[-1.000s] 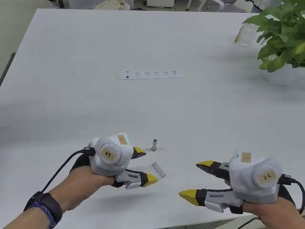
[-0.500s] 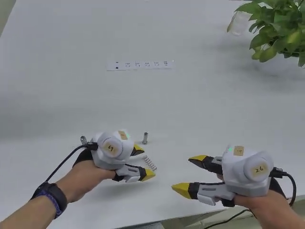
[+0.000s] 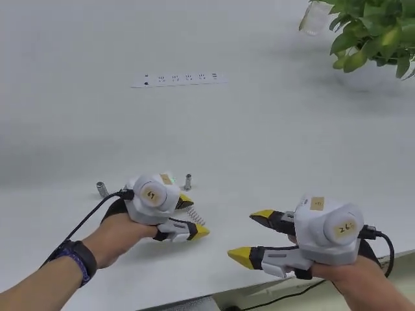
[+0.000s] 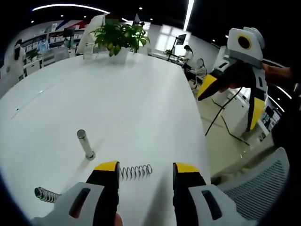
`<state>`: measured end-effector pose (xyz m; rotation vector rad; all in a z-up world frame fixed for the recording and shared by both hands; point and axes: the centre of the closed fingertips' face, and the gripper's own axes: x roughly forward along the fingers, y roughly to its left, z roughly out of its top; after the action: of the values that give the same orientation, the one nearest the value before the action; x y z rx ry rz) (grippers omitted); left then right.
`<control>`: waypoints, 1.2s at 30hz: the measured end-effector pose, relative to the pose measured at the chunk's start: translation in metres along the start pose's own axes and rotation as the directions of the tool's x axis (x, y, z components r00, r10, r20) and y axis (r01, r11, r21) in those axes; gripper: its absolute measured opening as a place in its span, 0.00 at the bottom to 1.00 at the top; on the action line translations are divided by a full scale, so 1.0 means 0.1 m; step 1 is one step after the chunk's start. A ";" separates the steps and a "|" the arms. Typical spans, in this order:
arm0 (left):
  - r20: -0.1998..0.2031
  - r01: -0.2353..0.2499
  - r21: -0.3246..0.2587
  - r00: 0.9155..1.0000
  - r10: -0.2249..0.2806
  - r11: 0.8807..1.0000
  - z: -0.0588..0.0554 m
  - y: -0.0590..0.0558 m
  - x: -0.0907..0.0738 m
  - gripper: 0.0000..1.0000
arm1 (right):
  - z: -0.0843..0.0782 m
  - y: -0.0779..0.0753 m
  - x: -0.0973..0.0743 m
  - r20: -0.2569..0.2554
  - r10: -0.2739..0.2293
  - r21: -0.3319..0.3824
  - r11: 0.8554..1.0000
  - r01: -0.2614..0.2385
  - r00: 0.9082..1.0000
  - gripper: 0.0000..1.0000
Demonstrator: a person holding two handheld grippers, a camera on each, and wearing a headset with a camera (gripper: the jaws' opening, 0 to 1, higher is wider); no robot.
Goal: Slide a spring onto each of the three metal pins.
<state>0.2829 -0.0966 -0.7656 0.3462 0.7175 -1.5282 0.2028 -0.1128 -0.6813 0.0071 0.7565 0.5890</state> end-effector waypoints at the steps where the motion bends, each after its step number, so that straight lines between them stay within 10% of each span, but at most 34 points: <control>1: -0.002 0.001 0.001 1.000 -0.001 1.000 0.00 0.00 0.01 0.40 | -0.01 0.00 0.00 0.001 0.000 0.002 1.000 0.000 1.000 0.50; 36: -0.148 0.061 0.234 0.989 -0.026 0.970 -0.24 0.01 0.07 0.35 | -0.06 0.04 -0.01 0.000 -0.011 0.009 1.000 0.011 1.000 0.46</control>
<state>0.2779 -0.0874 -0.7878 0.6297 0.6580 -1.6475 0.1965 -0.1112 -0.6843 0.0109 0.7584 0.5747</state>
